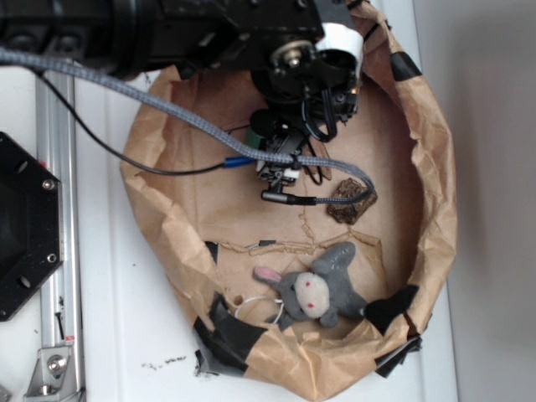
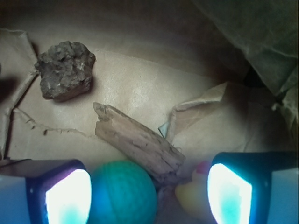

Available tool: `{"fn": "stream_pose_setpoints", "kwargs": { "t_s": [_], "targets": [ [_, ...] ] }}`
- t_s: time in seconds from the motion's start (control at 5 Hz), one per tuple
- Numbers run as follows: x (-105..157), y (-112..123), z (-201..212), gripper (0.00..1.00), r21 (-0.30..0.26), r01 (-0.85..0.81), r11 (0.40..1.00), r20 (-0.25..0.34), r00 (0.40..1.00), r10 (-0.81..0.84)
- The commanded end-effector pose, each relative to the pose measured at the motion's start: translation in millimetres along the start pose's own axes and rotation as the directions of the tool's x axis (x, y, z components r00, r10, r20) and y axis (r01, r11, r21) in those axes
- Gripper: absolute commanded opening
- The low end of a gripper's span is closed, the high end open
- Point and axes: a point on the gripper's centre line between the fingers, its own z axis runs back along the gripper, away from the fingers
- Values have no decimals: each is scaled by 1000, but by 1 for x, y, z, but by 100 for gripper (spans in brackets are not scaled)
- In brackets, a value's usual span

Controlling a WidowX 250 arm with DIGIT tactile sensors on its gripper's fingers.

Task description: Grab the wood chip.

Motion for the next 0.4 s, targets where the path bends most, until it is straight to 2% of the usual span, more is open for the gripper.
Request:
{"fn": "stream_pose_setpoints", "kwargs": {
  "t_s": [0.0,0.2],
  "targets": [
    [20,-18,-9,100,-82,2,997,23,1000,0],
    [24,-35,-5,100,-116,17,993,24,1000,-14]
  ]
}}
